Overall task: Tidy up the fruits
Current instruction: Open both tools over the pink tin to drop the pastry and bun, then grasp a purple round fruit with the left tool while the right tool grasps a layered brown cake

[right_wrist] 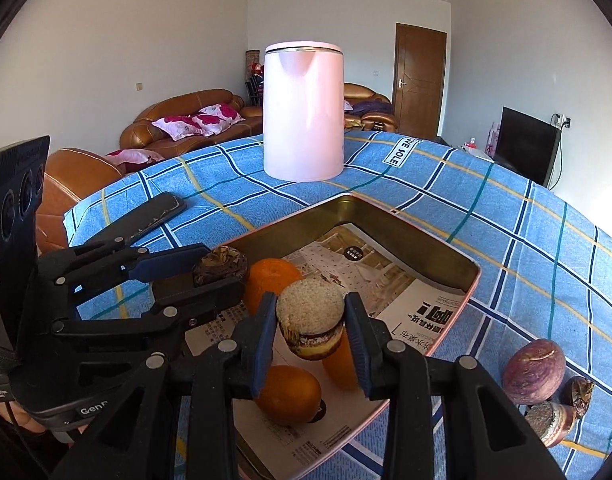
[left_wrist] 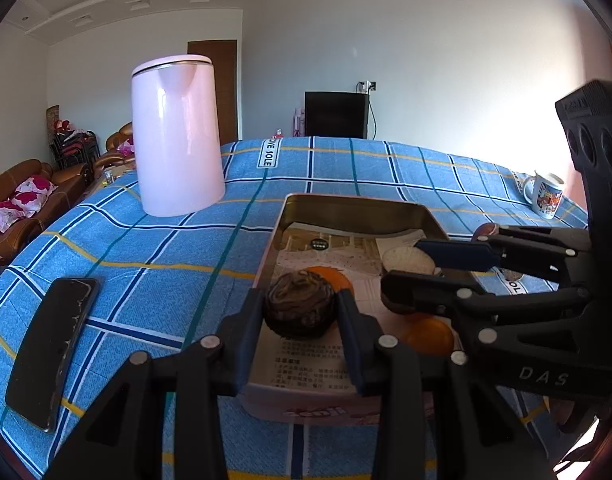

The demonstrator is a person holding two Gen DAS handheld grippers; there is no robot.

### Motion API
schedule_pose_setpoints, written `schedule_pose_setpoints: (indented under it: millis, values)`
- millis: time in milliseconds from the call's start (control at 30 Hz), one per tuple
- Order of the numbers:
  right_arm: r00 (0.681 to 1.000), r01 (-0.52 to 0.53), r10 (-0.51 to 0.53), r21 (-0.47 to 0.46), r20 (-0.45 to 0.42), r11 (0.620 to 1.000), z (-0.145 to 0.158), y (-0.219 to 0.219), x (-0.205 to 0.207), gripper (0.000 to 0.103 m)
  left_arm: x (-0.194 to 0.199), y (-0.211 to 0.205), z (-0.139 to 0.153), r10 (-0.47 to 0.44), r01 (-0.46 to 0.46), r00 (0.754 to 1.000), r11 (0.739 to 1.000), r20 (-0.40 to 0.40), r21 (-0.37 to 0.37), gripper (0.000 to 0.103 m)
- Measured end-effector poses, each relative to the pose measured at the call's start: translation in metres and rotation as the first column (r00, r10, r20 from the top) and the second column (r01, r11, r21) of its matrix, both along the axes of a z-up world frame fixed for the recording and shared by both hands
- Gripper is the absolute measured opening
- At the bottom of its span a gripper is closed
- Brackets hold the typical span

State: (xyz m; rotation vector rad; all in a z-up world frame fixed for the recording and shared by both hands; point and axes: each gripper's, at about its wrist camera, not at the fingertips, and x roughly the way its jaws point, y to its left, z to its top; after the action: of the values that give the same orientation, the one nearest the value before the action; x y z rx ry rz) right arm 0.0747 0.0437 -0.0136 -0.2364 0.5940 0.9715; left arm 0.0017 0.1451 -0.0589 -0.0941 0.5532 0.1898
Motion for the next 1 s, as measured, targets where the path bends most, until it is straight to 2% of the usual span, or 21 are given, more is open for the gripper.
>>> schedule_pose_setpoints:
  millis: [33,100,133,167,200,367,467,533,600,900,933,1000]
  values:
    - [1.0,0.006,-0.006,0.003,0.002,1.0,0.0,-0.002,0.0,0.042,-0.001,-0.001,0.001,0.003,-0.003,1.0,1.0,0.002,0.001,0.041]
    - [1.0,0.019,-0.019,0.021,0.003,1.0,0.003,-0.009,0.0,0.055,-0.003,-0.004,0.005,0.001,-0.001,1.0,1.0,0.014,0.005,0.054]
    - [1.0,0.023,-0.023,0.036,0.005,0.999,0.005,-0.016,0.0,0.056,-0.004,-0.007,0.008,0.002,-0.002,1.0,1.0,0.024,0.011,0.059]
    - [1.0,0.029,-0.03,0.05,0.007,0.998,0.008,-0.023,0.0,0.057,-0.005,-0.01,0.011,0.007,-0.007,0.999,1.0,0.036,0.025,0.07]
    - [0.999,0.042,-0.042,0.06,0.008,0.997,0.01,-0.031,0.001,0.057,-0.007,-0.014,0.015,0.008,-0.01,0.999,0.999,0.047,0.04,0.076]
    - [0.988,0.148,-0.151,0.079,0.034,0.986,0.016,-0.087,0.01,0.059,-0.008,-0.032,0.03,-0.029,0.025,0.996,0.998,0.082,0.052,0.077]
    - [0.962,0.27,-0.272,0.051,0.035,0.961,0.011,-0.126,0.027,0.059,-0.001,-0.05,0.036,-0.073,0.068,0.994,0.996,0.086,0.051,0.08]
    - [0.937,0.348,-0.349,0.051,0.005,0.936,0.007,-0.15,0.041,0.059,0.007,-0.066,0.039,-0.105,0.1,0.991,0.993,0.087,0.059,0.084]
    - [0.923,0.385,-0.385,0.049,-0.018,0.922,0.005,-0.164,0.05,0.058,0.015,-0.08,0.04,-0.135,0.131,0.987,0.99,0.084,0.054,0.088]
    - [0.929,0.355,-0.363,-0.101,-0.071,0.929,-0.024,-0.139,0.066,0.058,0.045,-0.111,0.037,-0.175,0.171,0.983,0.983,0.054,0.068,0.088]
    - [0.928,0.352,-0.363,-0.125,-0.08,0.928,-0.027,-0.136,0.068,0.057,0.046,-0.112,0.037,-0.177,0.173,0.983,0.983,0.054,0.069,0.088]
    - [0.928,0.355,-0.367,-0.149,-0.058,0.923,-0.027,-0.133,0.069,0.047,0.048,-0.113,0.037,-0.175,0.171,0.983,0.983,0.054,0.069,0.088]
